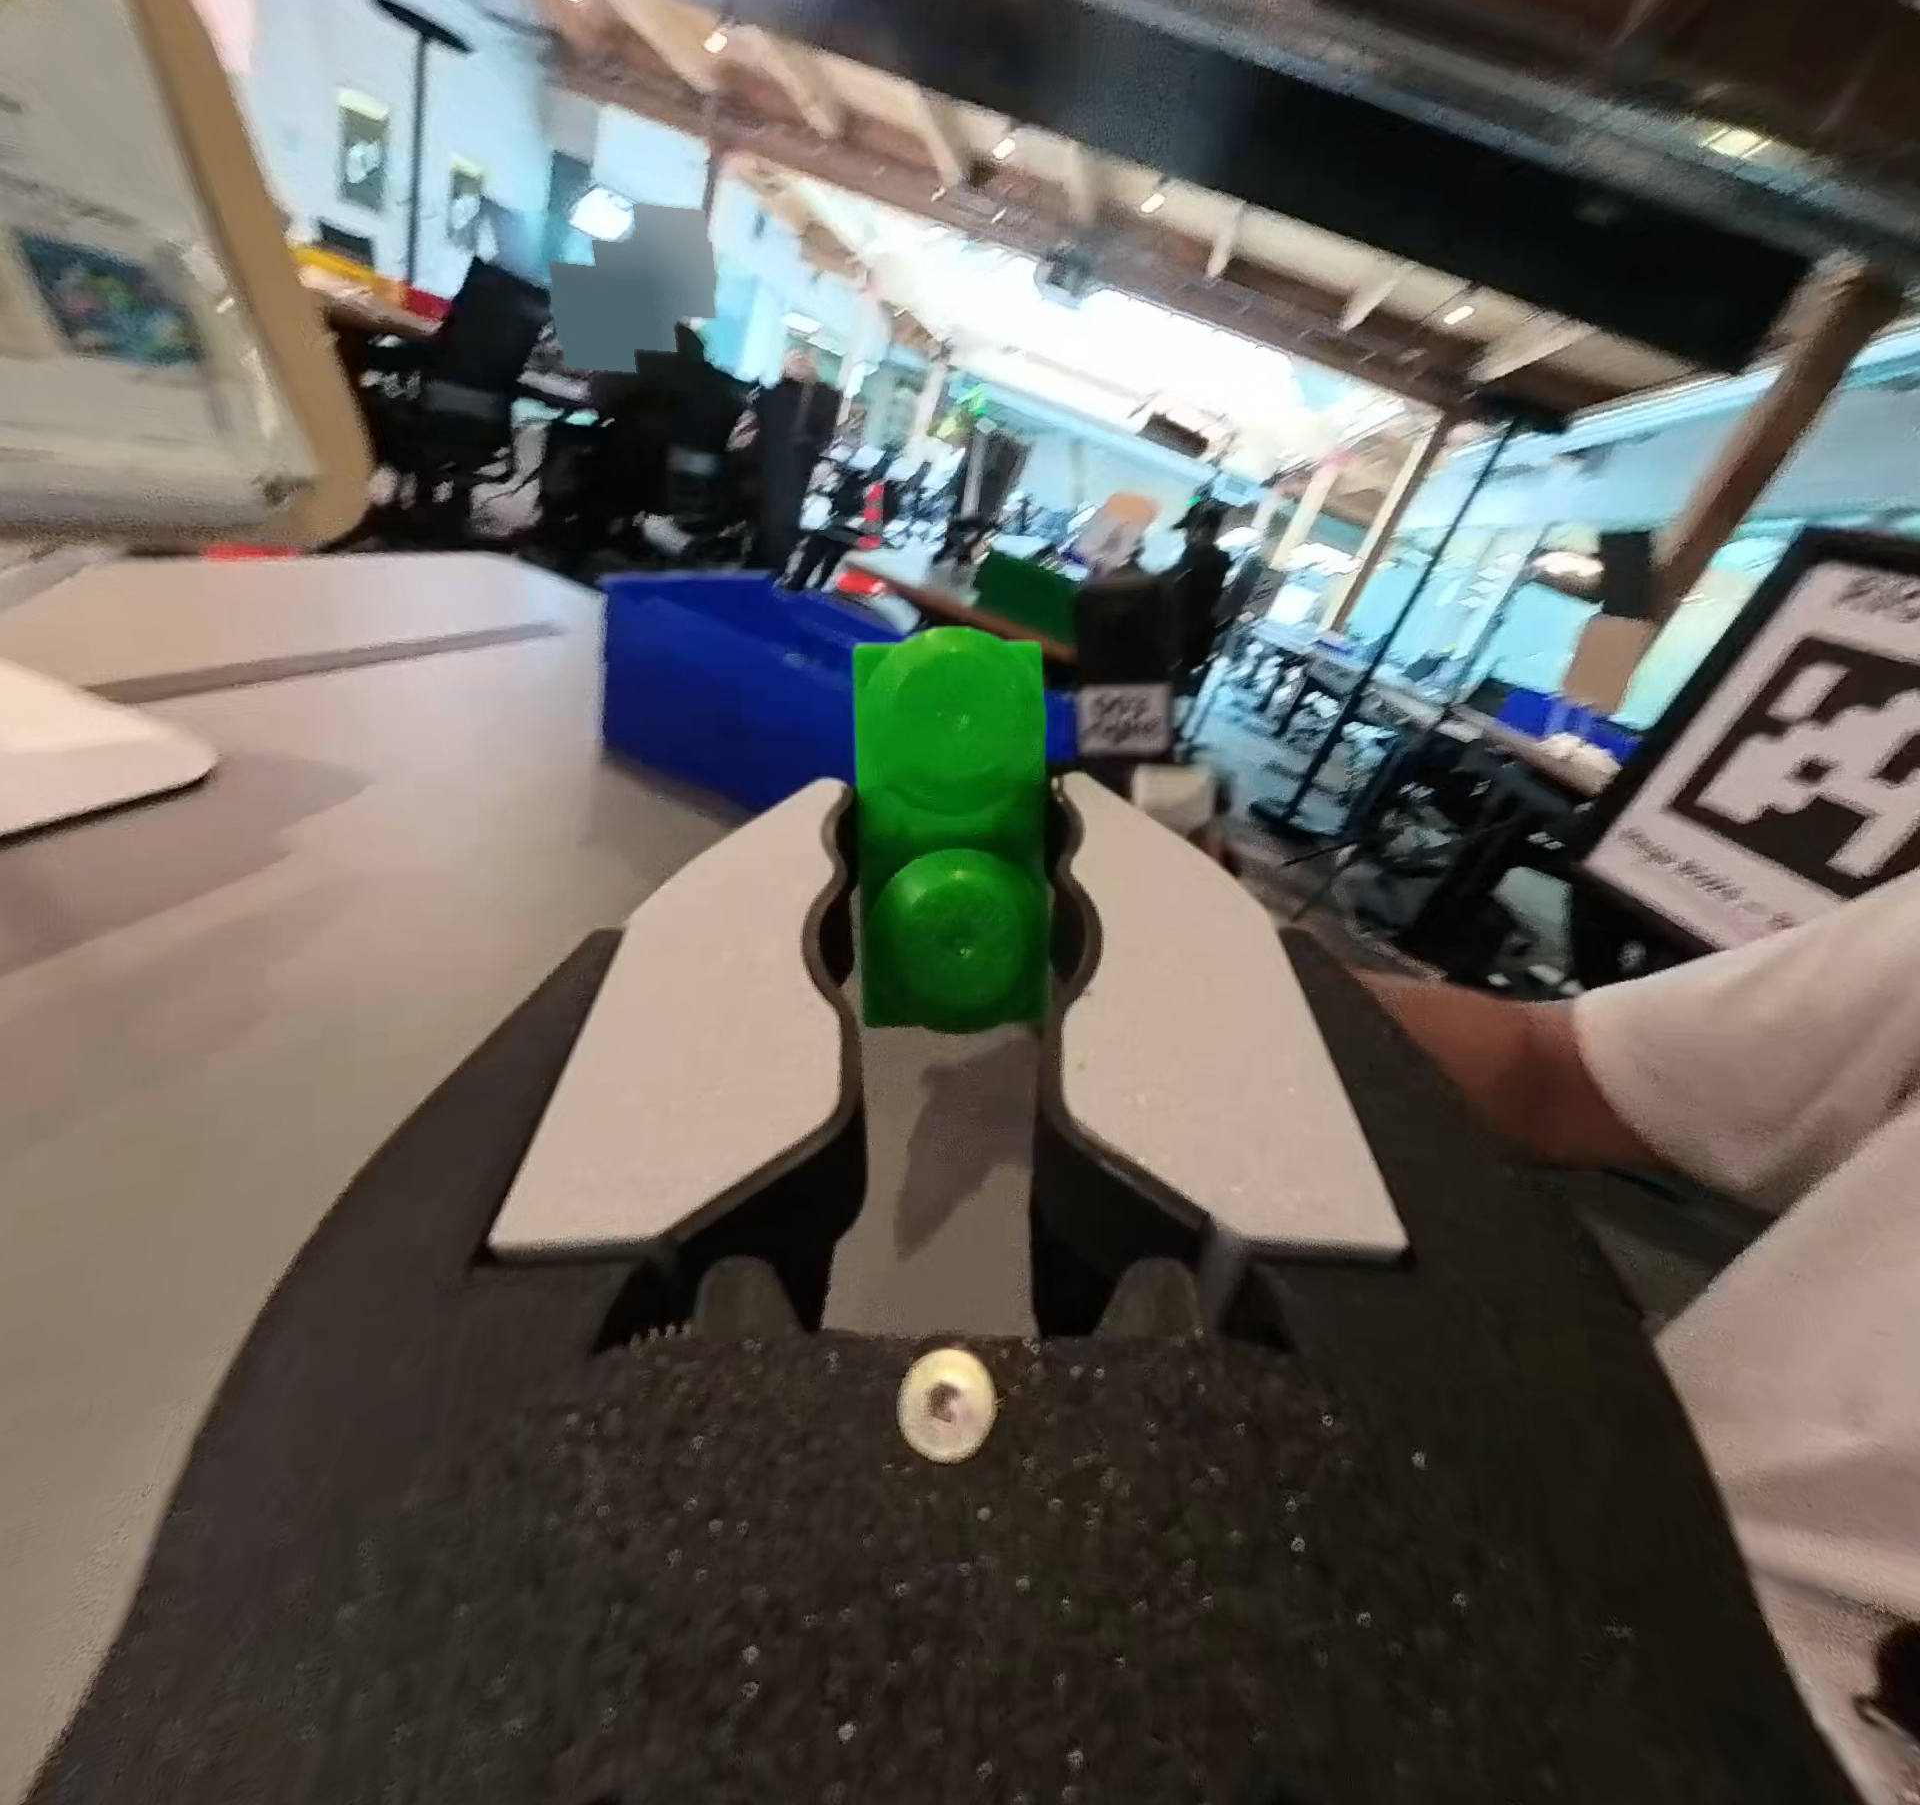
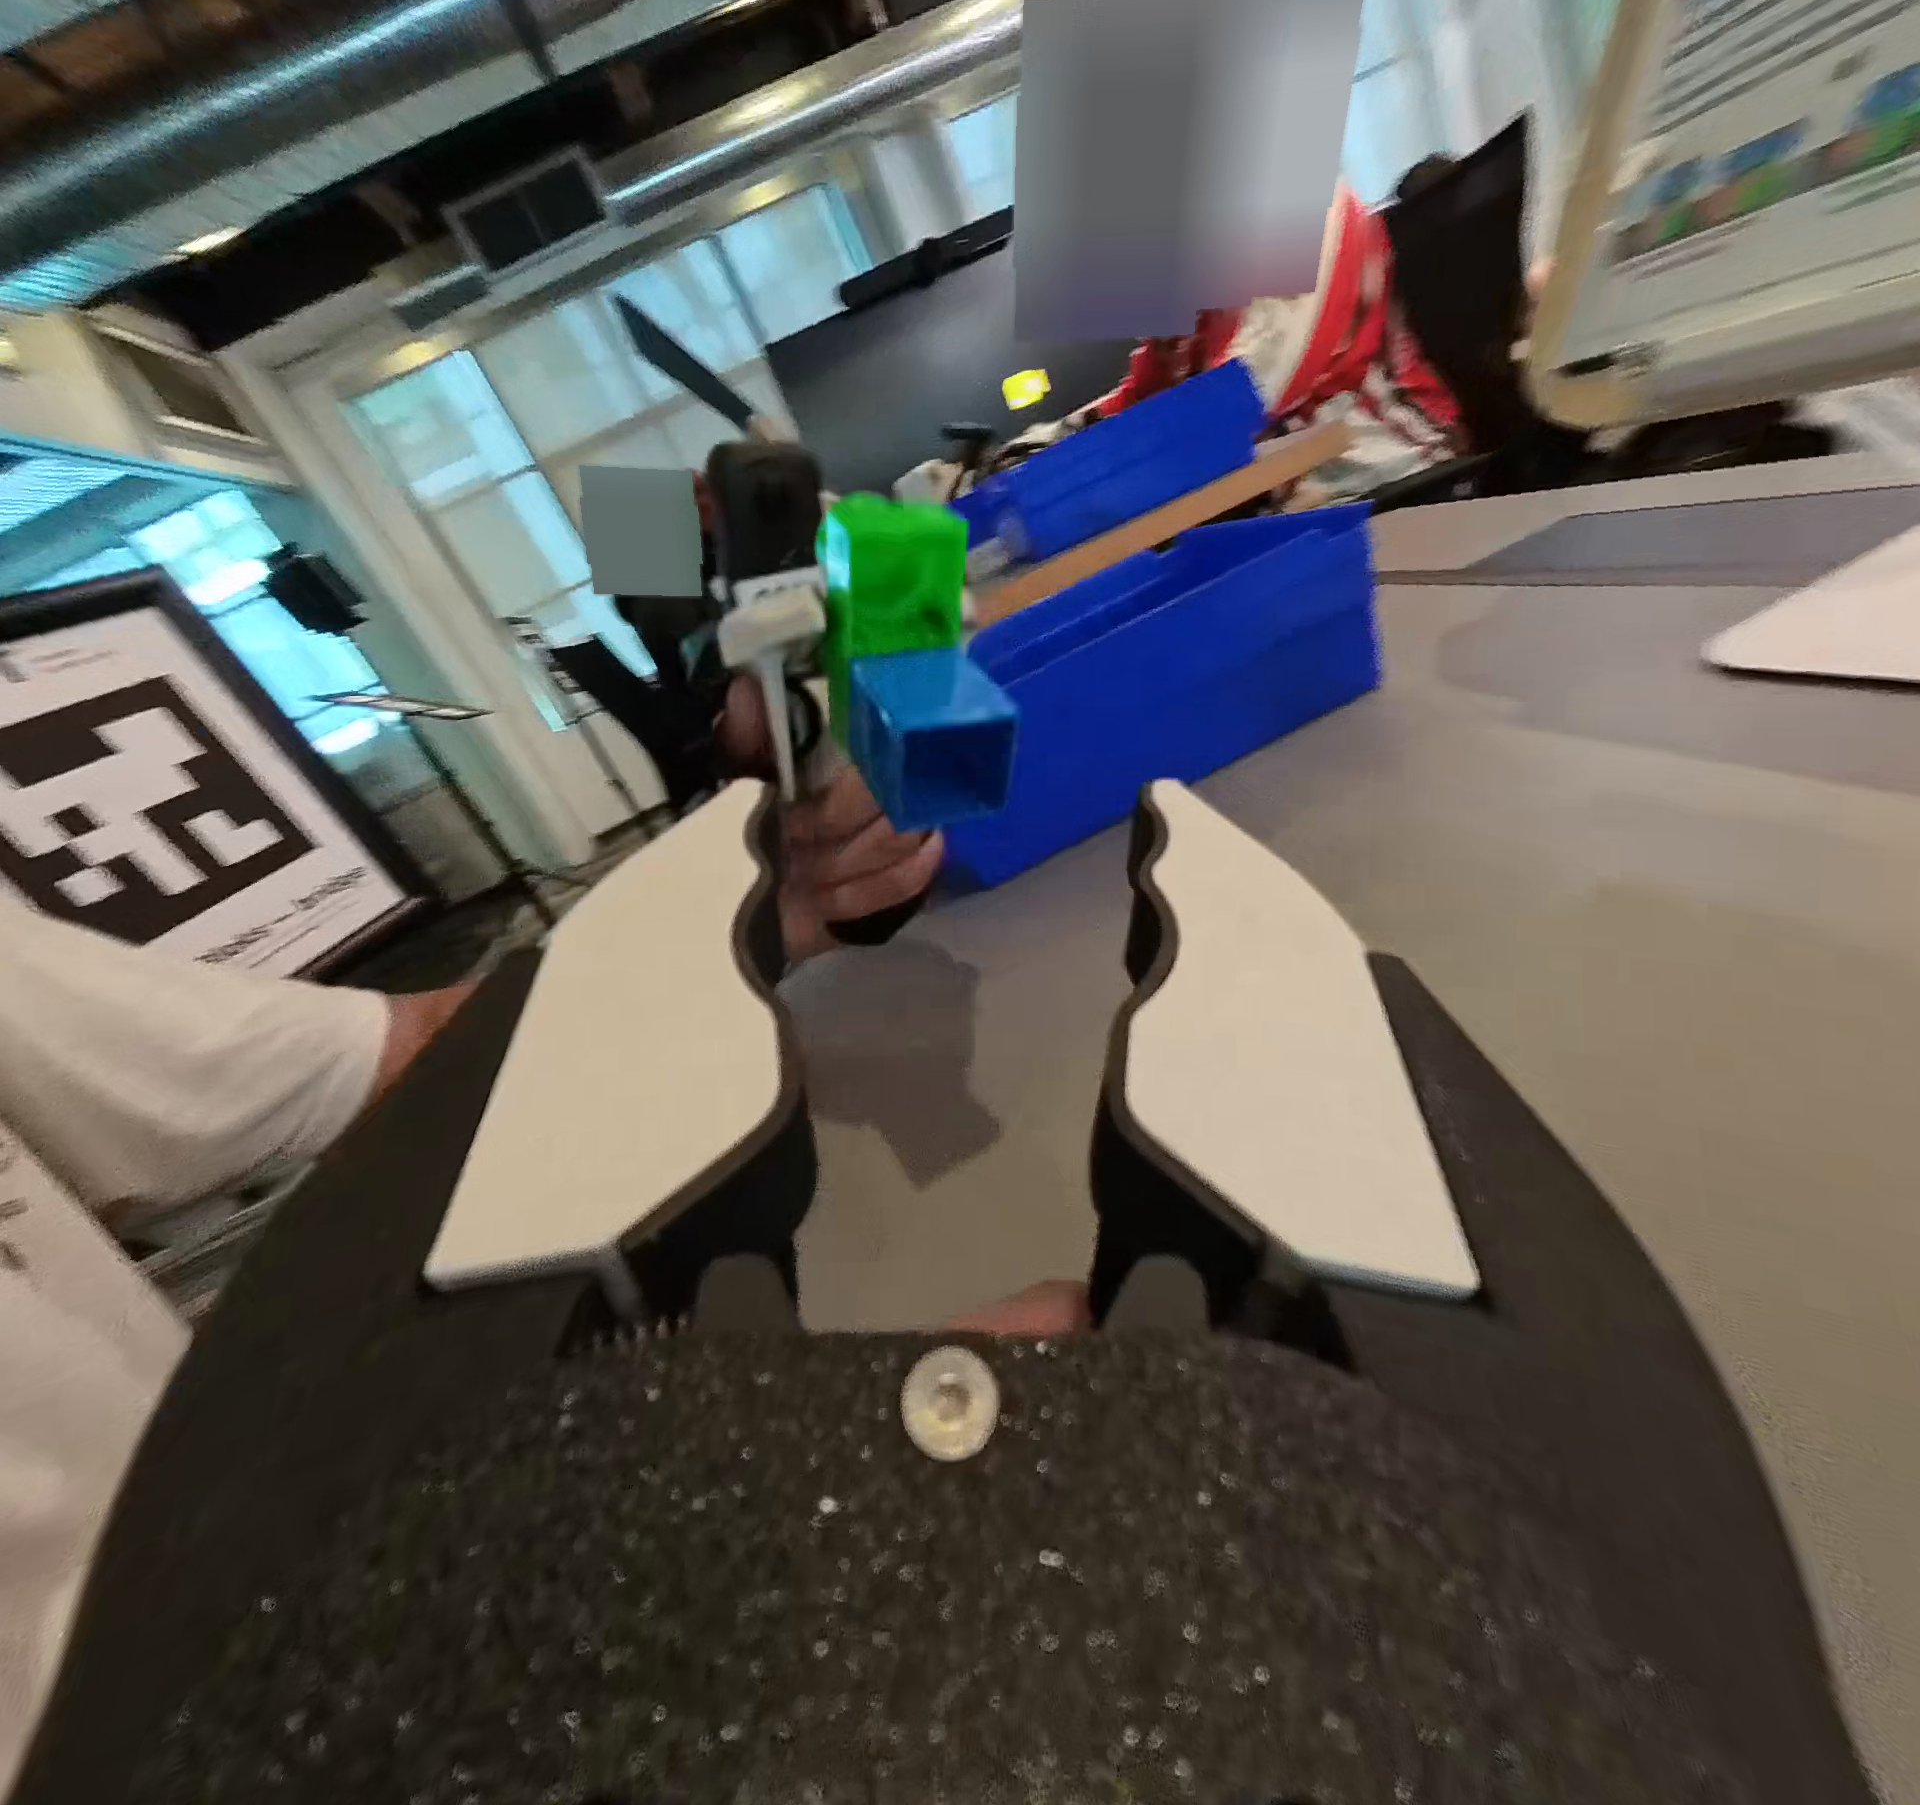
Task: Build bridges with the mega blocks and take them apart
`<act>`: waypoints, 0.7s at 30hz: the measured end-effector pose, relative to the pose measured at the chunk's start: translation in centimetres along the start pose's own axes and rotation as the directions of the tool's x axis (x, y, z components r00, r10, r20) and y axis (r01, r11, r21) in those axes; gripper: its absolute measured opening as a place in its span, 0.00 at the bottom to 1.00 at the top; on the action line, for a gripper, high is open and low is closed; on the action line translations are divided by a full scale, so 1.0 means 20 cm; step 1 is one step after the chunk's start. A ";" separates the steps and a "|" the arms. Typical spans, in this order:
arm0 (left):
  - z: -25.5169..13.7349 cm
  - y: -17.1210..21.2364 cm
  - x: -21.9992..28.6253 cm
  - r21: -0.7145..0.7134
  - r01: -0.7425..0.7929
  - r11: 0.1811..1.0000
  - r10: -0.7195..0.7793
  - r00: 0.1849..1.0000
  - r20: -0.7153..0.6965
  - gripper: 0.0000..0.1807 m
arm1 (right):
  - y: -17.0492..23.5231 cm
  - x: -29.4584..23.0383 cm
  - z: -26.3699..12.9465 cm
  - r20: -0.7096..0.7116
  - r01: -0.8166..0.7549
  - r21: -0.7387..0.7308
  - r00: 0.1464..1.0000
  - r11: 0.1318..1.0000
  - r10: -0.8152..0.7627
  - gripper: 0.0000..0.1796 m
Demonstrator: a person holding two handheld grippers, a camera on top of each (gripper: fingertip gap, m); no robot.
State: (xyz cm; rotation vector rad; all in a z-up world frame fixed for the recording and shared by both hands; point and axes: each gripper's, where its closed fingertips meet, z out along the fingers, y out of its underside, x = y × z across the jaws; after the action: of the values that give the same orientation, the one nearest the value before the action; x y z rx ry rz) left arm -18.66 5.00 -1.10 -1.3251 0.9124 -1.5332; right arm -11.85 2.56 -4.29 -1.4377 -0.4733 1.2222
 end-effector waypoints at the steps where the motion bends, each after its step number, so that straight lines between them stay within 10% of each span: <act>1: 0.02 -0.04 0.03 0.017 0.010 1.000 -0.009 0.999 -0.037 0.18 | 0.01 -0.03 0.05 0.043 -0.019 -0.003 0.999 1.000 0.019 0.36; 21: 0.16 0.07 0.16 -0.145 -0.017 0.989 -0.007 0.987 -0.161 0.18 | 0.00 -0.14 0.13 0.161 0.057 0.014 0.985 0.998 -0.059 0.20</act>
State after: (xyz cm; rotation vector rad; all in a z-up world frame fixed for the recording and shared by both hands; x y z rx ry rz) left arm -15.35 1.56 -0.75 -1.3132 1.1481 -1.6128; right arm -15.21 1.45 -2.72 -1.3141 -0.6146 1.2976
